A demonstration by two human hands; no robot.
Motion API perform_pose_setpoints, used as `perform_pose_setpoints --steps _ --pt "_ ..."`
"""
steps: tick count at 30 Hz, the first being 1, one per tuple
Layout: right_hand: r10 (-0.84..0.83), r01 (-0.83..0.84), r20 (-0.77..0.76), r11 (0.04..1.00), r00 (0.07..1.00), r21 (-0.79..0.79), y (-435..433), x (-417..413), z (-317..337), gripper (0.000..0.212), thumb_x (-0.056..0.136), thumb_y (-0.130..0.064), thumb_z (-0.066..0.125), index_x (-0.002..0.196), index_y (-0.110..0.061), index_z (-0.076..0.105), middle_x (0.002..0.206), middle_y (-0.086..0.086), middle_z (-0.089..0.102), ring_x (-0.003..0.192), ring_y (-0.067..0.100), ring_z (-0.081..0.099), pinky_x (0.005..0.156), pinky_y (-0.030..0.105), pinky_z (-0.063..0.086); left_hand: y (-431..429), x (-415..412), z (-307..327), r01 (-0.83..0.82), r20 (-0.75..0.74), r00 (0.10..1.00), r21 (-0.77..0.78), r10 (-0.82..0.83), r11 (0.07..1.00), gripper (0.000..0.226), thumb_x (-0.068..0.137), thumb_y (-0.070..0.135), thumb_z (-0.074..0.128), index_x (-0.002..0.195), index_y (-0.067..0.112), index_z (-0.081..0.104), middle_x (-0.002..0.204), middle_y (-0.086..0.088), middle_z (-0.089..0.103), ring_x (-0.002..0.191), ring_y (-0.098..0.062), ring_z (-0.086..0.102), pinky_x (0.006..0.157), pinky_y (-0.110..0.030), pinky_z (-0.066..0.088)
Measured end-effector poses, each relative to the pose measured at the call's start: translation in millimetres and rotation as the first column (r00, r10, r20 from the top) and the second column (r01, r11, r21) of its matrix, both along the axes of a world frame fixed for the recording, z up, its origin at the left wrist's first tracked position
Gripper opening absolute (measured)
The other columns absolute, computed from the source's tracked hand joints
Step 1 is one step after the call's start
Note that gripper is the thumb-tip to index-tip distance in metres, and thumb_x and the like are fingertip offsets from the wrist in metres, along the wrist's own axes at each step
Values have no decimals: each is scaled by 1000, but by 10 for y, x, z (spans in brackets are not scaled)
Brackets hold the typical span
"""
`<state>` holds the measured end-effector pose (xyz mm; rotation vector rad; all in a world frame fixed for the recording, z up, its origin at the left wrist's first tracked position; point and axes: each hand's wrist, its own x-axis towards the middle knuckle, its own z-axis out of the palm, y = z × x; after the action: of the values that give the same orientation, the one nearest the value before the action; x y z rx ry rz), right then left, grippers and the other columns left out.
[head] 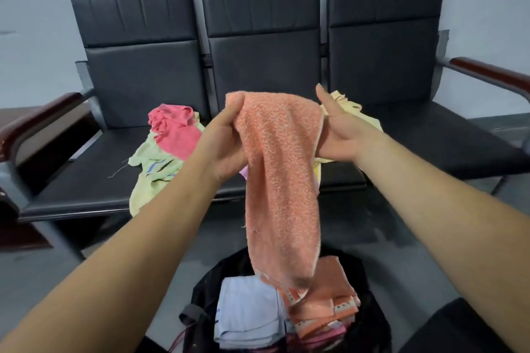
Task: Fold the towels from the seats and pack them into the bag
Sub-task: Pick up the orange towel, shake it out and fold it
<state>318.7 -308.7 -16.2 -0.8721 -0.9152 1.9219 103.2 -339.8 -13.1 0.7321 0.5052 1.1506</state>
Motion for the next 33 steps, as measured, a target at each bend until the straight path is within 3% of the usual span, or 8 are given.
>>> perform_pose_setpoints --steps 4,9,13,16,20,25,28,33 --pt "106 -108 46 993 993 42 -126 -87 -426 47 95 -47 56 130 -16 62 128 9 67 121 26 63 106 49 49 209 -59 -172 -11 68 998 -49 15 999 42 104 31 48 127 -2 59 118 -18 68 117 -28 63 113 -45 41" --pt "-49 50 -24 997 998 54 -83 -249 -608 37 91 -11 66 127 -3 62 117 16 70 103 28 71 89 42 60 341 -161 -420 -39 -1 999 -29 39 999 40 102 35 50 128 6 56 117 -13 68 118 -26 63 110 -42 45" --pt "-145 149 -63 988 987 50 11 -281 -526 30 91 -11 68 120 -3 66 101 13 72 91 25 72 82 38 62 277 -230 -763 90 -369 928 111 -43 990 66 98 63 33 140 17 53 141 -10 60 133 -29 54 110 -51 42" --pt "-143 144 -50 989 989 23 99 -260 -457 22 92 -14 68 111 -5 68 96 12 72 91 25 71 82 40 61 273 -308 -1020 295 -625 763 110 -164 949 71 82 52 74 132 4 59 135 -18 62 127 -34 58 107 -48 48" --pt "-178 178 -26 984 984 -18 172 -229 -403 25 91 -13 69 114 -3 67 101 14 72 98 28 69 91 46 57 307 -227 -1098 272 -723 686 151 -82 950 29 84 21 79 108 6 74 116 -13 73 110 -23 68 95 -32 51" --pt "-249 250 -58 968 967 7 238 -102 -361 14 96 -8 64 108 -4 68 96 11 72 100 26 68 99 42 54 321 -94 -1022 65 -411 911 31 -47 997 33 84 14 64 113 -1 67 110 -16 72 101 -26 69 88 -36 58" --pt "-152 155 -78 987 985 43 186 -37 -396 20 103 -25 53 106 -10 67 83 2 73 82 15 71 82 30 56 296 -55 -859 5 -117 993 -65 -12 998 32 87 20 57 106 2 76 108 -15 73 97 -25 72 89 -38 59" --pt "128 -128 12 992 992 16 31 -65 -604 57 93 -43 52 141 -14 57 127 9 68 116 24 65 100 39 54 254 -103 -731 30 60 998 -34 -28 999 36 91 23 50 87 2 79 93 -12 75 89 -22 74 85 -36 60"
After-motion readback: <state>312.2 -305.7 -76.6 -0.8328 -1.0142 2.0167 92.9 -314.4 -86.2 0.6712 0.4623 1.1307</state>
